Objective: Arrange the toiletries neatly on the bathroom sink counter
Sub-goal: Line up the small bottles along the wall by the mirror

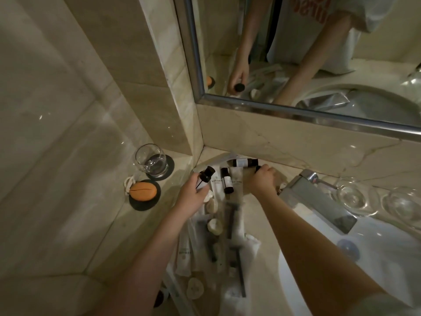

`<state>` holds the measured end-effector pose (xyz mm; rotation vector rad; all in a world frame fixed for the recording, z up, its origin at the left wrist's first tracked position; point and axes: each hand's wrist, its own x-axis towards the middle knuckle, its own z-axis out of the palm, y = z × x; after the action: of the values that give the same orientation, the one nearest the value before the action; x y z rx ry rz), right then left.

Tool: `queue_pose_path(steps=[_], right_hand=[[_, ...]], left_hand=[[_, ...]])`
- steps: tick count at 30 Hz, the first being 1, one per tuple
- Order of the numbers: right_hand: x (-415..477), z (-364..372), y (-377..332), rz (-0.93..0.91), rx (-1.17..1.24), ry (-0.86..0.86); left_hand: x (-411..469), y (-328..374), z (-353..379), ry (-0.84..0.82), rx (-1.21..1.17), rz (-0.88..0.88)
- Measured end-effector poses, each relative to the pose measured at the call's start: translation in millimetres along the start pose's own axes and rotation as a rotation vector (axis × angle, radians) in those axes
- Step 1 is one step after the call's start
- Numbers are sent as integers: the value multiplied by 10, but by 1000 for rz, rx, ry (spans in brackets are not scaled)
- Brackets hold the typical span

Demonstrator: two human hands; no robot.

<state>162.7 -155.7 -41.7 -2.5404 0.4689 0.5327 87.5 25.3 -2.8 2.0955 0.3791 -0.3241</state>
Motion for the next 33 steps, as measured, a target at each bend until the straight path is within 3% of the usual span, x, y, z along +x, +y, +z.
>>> queue_pose_path(steps=[7,14,19,26,33], right_hand=[[69,84,51,51,125,-61],[-591,-95,160,-213,497,-51],[-1213,-279,345,-340,637,-83],[-1748,-451,873,-335,700,-23],[-2011,-765,1615,-274,832,98]], left_hand=[[-19,25,-20,-3,-3,-23],[-343,99,-26,-38,-101,38],[-644,118,117,-82,-109,52],[-1054,227,510,-108,-153,181],[-1441,568,1102,-239,-145,256]])
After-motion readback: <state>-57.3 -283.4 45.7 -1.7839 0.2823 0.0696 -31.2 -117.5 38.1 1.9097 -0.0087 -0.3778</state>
